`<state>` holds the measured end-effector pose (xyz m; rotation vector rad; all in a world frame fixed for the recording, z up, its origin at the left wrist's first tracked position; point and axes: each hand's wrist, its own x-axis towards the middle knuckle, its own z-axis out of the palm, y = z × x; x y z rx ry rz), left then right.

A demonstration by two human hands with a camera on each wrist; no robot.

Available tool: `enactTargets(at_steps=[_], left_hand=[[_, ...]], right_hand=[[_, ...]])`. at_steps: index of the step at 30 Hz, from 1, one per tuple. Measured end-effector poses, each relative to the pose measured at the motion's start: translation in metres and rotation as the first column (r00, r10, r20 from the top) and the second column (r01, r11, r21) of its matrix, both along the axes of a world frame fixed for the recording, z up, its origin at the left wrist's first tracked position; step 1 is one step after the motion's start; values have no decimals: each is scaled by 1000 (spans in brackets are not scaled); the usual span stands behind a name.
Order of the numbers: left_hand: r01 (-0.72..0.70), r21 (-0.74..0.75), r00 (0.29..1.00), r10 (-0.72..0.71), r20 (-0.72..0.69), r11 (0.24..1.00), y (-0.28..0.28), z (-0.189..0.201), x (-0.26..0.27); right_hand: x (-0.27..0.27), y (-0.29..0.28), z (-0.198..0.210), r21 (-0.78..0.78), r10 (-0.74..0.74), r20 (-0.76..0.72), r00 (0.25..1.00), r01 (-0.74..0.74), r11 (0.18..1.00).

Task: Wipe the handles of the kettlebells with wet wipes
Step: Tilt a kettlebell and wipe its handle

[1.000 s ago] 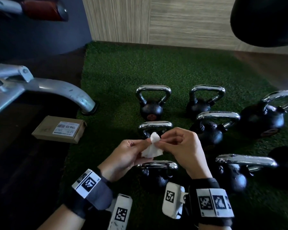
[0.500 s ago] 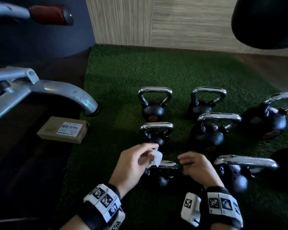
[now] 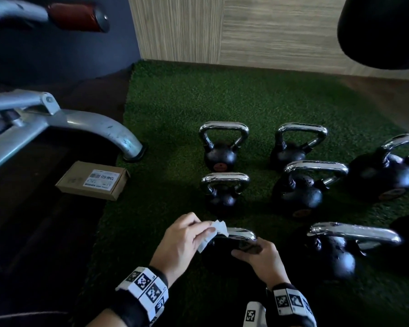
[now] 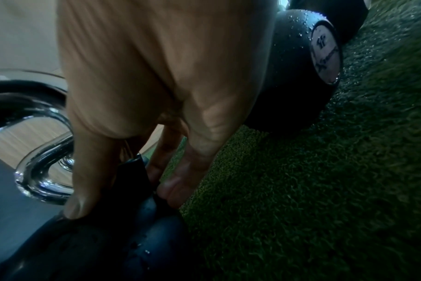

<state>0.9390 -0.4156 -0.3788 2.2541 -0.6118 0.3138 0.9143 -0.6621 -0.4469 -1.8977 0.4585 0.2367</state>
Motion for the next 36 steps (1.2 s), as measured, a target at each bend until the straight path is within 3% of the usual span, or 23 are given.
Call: enactTargets(at_steps=[5,10,13,17,22,27,32,36], left_hand=[[-264,-198,956,229,-186,944,12,-21,0],[-244,-306,926,127,-357,920,17,-32,-5],[-239,-400,847,-12,-532,885,25,-36,-6],[-261,-334,738,-36,-674,906,25,-55,-17],[-398,-410,709,-8,-705,821,8,-66,-24],[-463,-376,681,50,-730,803,-1,-65,1],[-529,-270,659,190,-728,805,-10,-64,31],[-448,-258,698,155,-699,856,-14,-53,38]], right_hand=[[-1,-2,-5,5,-2,-4,1000,2,1000],[-1,-5,-8,-4,5,0,1000,-5,1000],[1,-5,-6,-20,7,3,1000,-7,1000],[2,-5,-8,-17,1,20,1000,-1,1000],[3,-4,-3,-31,-13,19,1000,13,999],[-2,-9,-8,-48,3,9,1000,-3,999],[-8,-4,5,-85,258,-18,966,-259,962],[14,-8,14,-186,393,-26,919,-391,901]])
